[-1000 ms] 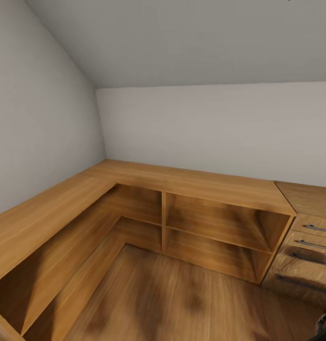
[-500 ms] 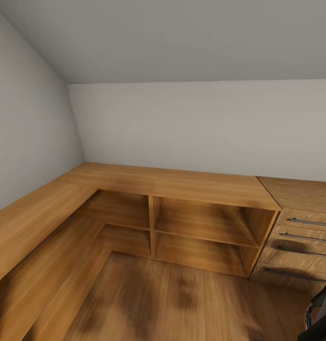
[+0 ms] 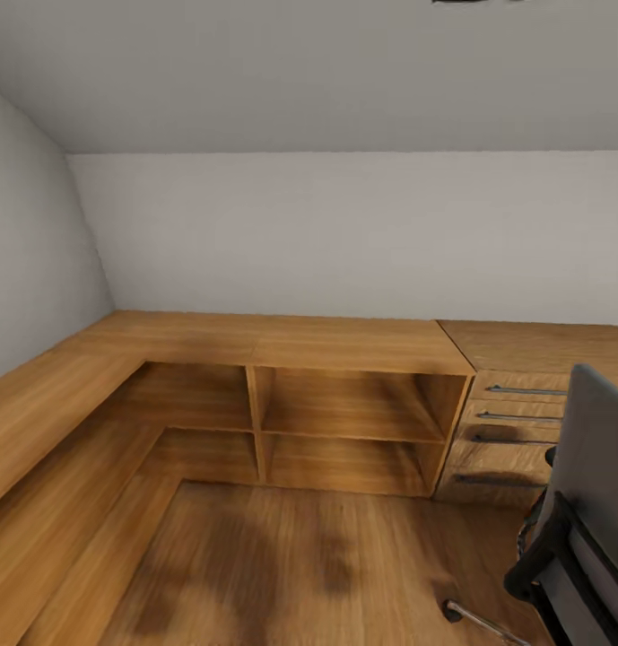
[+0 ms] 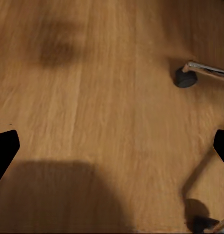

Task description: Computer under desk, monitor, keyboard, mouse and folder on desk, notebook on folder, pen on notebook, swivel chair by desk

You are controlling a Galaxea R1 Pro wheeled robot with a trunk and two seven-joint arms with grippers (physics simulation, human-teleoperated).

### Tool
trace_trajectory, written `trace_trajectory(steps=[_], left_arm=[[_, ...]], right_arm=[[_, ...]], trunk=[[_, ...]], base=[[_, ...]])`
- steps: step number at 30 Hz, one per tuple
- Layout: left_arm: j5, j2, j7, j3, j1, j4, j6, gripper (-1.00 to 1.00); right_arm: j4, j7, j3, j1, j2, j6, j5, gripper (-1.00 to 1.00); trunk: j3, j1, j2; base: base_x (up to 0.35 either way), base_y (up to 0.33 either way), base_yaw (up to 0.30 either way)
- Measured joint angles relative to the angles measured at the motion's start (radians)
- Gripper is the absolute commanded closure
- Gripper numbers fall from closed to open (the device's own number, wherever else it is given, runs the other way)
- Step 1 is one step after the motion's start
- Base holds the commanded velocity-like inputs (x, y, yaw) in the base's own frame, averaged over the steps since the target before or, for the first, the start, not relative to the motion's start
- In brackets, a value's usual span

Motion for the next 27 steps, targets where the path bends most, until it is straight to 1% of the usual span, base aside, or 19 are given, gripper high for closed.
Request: trace_trajectory(steps=[8, 11, 27], left_arm=[[0.0, 0.001, 0.0, 0.002, 0.0, -0.001, 0.0, -1.0], [0.0, 0.001, 0.001, 0.002, 0.0, -0.001, -0.001, -1.0], [0.0, 0.002, 0.0, 0.0, 0.0, 0.0, 0.0, -1.0]], right_arm=[[0.0, 0.0, -0.001, 0.0, 0.0, -0.001, -0.001, -1.0], [0.0, 0.0, -0.001, 0.0, 0.0, -0.002, -0.001, -1.0], [0.0, 0.0, -0.002, 0.0, 0.0, -0.004, -0.001, -1.0]], trunk=[[0.0, 0.0, 0.0], [0.0, 0.0, 0.0], [0.0, -0.001, 0.0]], base=[[-0.316, 0.086, -0.288], [-0.201, 0.112, -0.294], [-0.012, 0.007, -0.299]])
